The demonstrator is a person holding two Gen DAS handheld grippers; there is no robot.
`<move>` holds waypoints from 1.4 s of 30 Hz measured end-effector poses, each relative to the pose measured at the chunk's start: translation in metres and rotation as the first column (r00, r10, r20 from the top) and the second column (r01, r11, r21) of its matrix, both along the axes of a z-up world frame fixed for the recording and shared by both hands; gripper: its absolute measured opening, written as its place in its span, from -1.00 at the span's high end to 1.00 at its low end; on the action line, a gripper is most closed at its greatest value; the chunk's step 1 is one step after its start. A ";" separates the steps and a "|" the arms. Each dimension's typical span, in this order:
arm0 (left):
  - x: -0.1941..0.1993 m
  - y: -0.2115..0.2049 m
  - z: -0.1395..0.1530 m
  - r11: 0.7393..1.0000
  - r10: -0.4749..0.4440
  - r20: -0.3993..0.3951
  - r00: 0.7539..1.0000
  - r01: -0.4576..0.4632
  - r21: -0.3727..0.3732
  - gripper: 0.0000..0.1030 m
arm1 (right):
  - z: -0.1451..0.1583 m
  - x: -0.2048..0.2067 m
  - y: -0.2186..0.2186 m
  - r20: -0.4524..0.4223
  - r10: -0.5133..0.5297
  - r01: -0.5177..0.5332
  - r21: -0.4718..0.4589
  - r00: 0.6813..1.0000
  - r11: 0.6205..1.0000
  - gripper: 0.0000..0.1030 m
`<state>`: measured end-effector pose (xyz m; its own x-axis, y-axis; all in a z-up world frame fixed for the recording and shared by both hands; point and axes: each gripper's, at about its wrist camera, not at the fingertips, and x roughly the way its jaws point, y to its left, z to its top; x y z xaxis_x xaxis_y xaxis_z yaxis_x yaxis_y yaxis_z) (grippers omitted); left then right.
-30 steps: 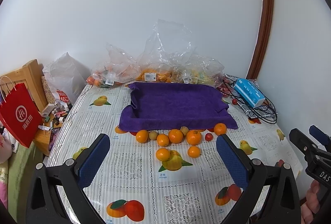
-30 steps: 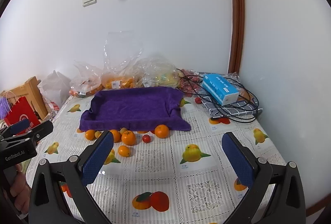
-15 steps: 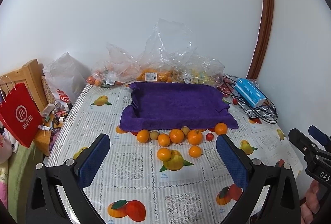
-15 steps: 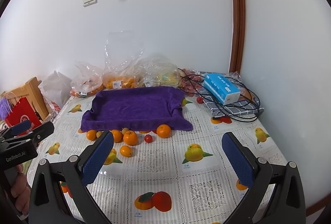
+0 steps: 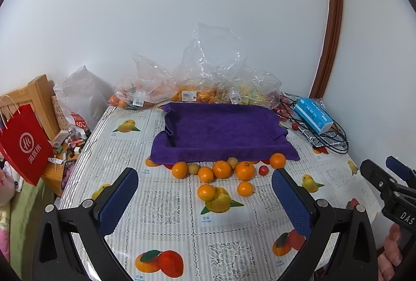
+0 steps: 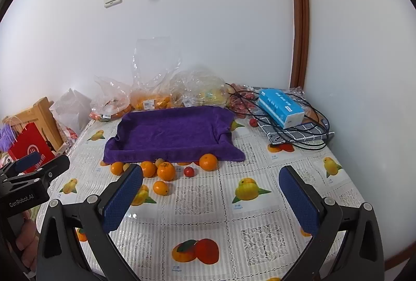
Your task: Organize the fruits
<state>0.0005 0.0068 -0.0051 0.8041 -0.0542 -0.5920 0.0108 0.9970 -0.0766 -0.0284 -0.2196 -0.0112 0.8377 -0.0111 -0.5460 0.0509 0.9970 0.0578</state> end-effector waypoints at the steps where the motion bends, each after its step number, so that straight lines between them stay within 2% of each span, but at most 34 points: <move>1: 0.000 0.000 0.000 1.000 -0.002 -0.001 1.000 0.002 -0.004 -1.00 | 0.000 0.000 0.001 0.000 -0.002 0.002 -0.006 1.000 1.000 -0.99; 17: 0.003 0.003 -0.004 1.000 0.021 -0.006 1.000 -0.021 0.015 -1.00 | -0.002 0.000 0.000 -0.005 -0.011 0.011 -0.016 1.000 1.000 -0.99; 25: 0.009 0.006 -0.010 0.996 0.069 0.003 0.998 -0.069 0.057 -1.00 | -0.004 0.009 0.004 -0.015 0.006 -0.006 -0.024 1.000 1.000 -0.99; 36: 0.030 0.018 -0.034 0.998 0.040 -0.033 0.999 -0.039 0.041 -1.00 | -0.022 0.029 0.017 -0.039 -0.008 0.005 -0.078 0.999 0.997 -1.00; 42: 0.044 0.026 -0.049 1.000 0.030 -0.056 0.998 -0.029 0.009 -1.00 | -0.042 0.050 0.019 -0.075 0.029 -0.032 -0.039 0.997 0.999 -1.00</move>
